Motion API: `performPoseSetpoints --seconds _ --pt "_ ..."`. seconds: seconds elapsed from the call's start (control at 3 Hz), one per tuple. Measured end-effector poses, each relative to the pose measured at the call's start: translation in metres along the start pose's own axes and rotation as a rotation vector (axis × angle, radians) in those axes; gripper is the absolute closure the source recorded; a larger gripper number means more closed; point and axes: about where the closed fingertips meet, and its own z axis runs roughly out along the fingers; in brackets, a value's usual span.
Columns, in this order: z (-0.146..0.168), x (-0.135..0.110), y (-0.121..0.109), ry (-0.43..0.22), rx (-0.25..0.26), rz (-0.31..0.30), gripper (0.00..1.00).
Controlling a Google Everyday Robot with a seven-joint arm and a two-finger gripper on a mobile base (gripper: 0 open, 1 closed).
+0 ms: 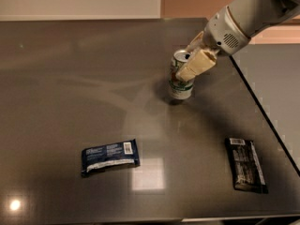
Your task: Move 7up can near rxbar chocolate
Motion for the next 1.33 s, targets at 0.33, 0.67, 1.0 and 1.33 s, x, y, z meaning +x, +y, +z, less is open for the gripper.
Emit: performPoseSetpoints --seconds 0.33,0.67,1.0,1.33 --pt "-0.026 0.024 0.013 -0.006 0.024 0.054 1.0" --pt "-0.047 0.05 0.026 -0.006 0.045 0.117 1.0" --pt "-0.062 0.076 0.038 -0.001 0.066 0.173 1.0" --pt "-0.07 0.095 0.046 0.005 0.085 0.209 1.0"
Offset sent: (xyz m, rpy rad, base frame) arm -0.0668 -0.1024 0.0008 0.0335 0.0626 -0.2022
